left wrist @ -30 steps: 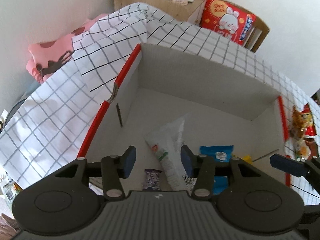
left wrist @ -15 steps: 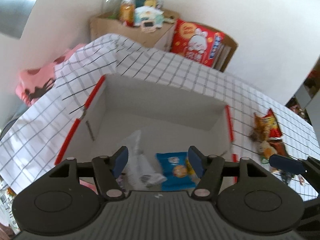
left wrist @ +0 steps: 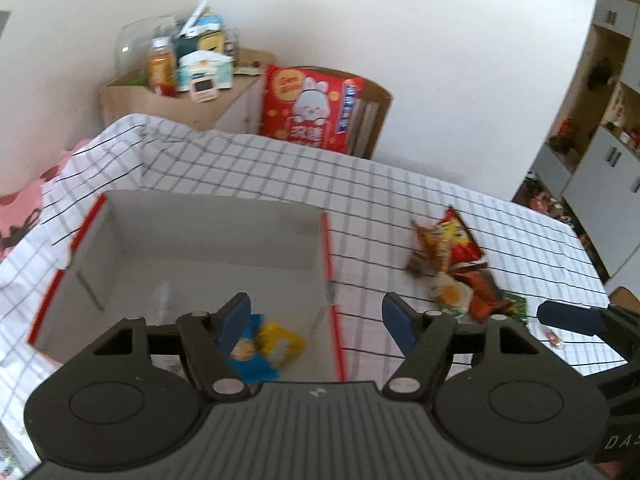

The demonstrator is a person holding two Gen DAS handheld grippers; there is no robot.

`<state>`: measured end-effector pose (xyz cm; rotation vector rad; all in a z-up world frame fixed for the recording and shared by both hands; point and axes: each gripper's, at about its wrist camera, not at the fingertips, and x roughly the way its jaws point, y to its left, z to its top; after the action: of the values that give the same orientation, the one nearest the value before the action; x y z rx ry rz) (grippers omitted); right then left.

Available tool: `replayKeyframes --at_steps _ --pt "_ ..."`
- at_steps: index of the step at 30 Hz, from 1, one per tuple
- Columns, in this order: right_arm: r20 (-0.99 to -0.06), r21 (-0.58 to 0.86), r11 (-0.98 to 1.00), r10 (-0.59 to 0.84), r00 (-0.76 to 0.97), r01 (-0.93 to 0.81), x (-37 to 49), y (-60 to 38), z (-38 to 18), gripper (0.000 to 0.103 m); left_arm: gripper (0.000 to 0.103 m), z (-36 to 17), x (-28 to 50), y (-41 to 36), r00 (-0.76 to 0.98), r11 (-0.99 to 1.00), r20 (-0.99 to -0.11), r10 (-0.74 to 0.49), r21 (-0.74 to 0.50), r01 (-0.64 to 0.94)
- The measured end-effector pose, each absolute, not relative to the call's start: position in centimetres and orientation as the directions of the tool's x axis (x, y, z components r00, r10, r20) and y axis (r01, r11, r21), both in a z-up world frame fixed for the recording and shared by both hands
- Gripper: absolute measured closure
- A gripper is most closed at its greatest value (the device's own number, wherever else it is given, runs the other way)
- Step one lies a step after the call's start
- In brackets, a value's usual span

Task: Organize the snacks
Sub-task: 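Open both grippers to drop the snacks into the box and withdraw, then move both grippers back toward the remaining snack pile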

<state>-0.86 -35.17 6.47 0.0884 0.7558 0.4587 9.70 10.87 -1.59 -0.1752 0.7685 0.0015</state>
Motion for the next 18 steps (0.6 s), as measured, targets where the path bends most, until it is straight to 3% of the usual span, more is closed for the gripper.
replayKeyframes --at_steps 3,18 --pt "-0.642 0.216 0.916 0.394 0.658 -0.338 -1.4 -37.8 6.2 0.000 0.026 -1.9 10.1 8.7 0.718 0.985 -0.689 -0.099 -0.172 -0.029" --pt "-0.684 0.163 0.968 0.252 0.684 -0.193 -2.5 -51.2 3.1 0.000 0.025 -4.5 12.3 -3.8 0.667 0.973 -0.709 -0.228 -0.159 0.164"
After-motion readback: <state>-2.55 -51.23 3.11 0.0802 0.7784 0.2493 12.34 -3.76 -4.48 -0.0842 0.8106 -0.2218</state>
